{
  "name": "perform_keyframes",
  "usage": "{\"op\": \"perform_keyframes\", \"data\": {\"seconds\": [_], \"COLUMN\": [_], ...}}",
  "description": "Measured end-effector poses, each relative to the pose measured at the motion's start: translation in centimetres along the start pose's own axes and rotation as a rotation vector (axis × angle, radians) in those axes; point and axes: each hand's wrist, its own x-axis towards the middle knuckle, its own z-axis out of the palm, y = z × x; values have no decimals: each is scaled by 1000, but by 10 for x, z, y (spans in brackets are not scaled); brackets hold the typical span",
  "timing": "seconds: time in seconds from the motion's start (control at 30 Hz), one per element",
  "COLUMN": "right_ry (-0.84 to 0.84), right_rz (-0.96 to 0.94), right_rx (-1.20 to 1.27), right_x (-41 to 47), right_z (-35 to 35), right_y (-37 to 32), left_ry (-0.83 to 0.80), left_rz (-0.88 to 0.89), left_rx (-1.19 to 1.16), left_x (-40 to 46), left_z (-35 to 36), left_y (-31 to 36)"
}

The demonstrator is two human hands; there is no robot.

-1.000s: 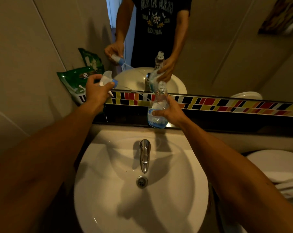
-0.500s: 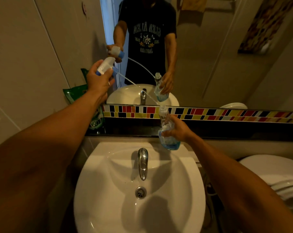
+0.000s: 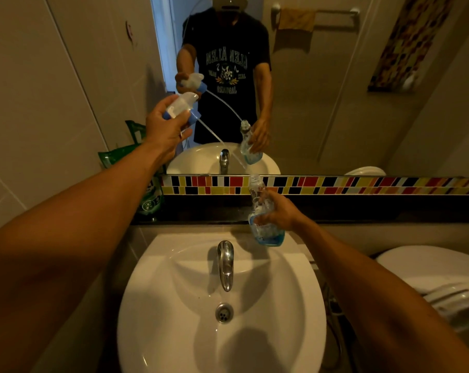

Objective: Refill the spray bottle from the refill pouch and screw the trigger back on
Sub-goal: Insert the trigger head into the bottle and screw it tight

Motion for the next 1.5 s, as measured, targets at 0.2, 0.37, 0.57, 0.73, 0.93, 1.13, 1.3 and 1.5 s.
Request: {"op": "perform_keyframes", "data": {"seconds": [0.2,0.37,0.57,0.73,0.93,1.13,1.3,1.5], "right_ry": [-34,-75,-74,-90,-117,-119,-132,-162], "right_rz": [-57,-109,-142,-143,-115,-124,-142,-160], "right_rx": [54,162,297,331,371,403,370,321], "right_x": [1,3,6,7,10,11,9,9], "right_z": [1,2,8,12,10,6,2,1], "right_y": [-10,-25,-46,-56,-65,-76,-83,-91], "left_ry": [-94,-185,-281,-331,-416,-420,-408,-419], "left_rz": [-3,-43,-22,-23,-47,-41,-35,-60], "left_rx": [52,89,194,259,306,299,310,312], "left_x": [-3,-9,-19,-22,-25,-26,-25,-26], "left_z": [9,25,40,43,41,40,38,34], "left_y": [-3,-13,-23,-21,-22,-24,-24,-30]}}
